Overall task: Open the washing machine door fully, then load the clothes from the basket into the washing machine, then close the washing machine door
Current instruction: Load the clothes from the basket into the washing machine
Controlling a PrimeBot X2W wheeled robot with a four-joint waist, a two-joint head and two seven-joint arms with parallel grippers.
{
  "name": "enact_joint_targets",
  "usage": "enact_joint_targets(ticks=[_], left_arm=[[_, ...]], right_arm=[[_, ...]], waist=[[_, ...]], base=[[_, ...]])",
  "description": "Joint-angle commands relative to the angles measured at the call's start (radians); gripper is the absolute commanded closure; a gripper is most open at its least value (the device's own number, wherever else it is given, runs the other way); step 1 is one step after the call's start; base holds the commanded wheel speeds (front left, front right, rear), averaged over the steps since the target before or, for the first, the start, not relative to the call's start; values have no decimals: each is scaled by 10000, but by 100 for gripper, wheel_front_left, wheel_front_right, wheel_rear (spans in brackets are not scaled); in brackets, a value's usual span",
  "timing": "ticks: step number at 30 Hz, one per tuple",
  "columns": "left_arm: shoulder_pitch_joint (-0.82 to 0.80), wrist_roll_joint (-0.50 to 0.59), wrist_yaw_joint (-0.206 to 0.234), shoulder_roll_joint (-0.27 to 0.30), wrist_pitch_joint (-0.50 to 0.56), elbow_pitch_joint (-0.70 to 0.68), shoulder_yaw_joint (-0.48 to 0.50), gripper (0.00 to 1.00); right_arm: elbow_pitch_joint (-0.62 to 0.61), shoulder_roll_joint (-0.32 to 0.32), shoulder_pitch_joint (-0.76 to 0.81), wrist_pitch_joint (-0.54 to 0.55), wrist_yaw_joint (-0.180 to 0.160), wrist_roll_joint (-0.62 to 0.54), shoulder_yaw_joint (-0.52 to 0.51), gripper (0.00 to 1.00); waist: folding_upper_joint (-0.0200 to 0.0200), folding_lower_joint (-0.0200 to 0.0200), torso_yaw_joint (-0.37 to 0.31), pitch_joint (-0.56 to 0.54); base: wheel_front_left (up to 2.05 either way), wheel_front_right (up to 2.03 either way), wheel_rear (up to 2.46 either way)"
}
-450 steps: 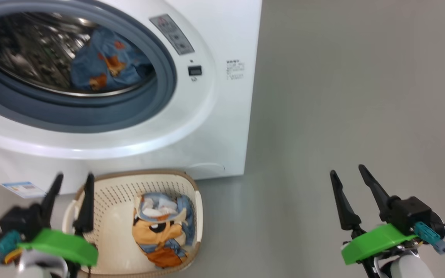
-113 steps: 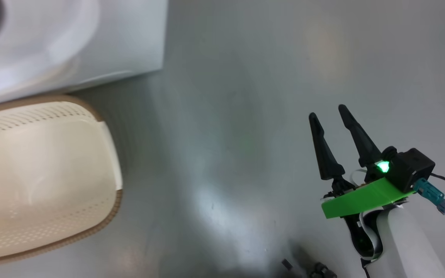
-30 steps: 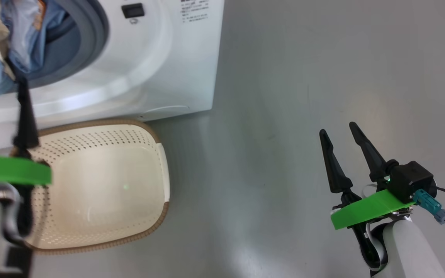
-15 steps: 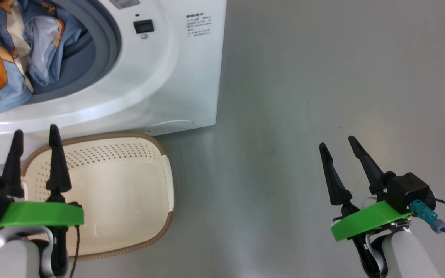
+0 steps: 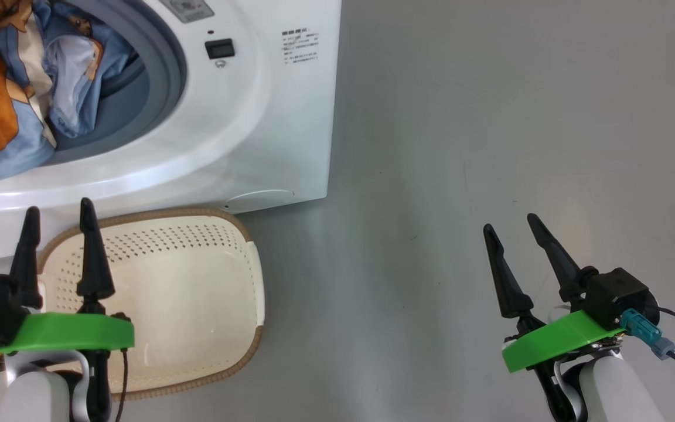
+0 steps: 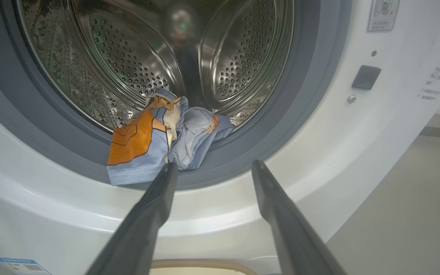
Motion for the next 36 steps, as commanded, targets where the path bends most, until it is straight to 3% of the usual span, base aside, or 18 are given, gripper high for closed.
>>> enact_joint_targets(ticks=[1, 18, 28, 36], left_arm=[[143, 117, -49, 145, -55, -233, 354, 0], [-175, 435, -254, 131, -55, -51, 454, 0], [-1767, 465, -302, 1151, 944, 1004, 290, 0], [-3815, 159, -356, 2443, 2356, 1708, -15, 0]], right_arm=[[-217, 20, 179, -118, 27, -99, 257, 0], [-229, 20, -25, -118, 27, -7, 386, 0], [-252, 20, -262, -118, 27, 129, 482, 0], [-265, 20, -498, -118, 27, 326, 627, 0]], waist=[[0, 0, 8, 8], [0, 0, -74, 359], [0, 0, -325, 865], [0, 0, -635, 1282]], base=[[0, 0, 0], [0, 0, 0], [0, 0, 0], [0, 0, 0]])
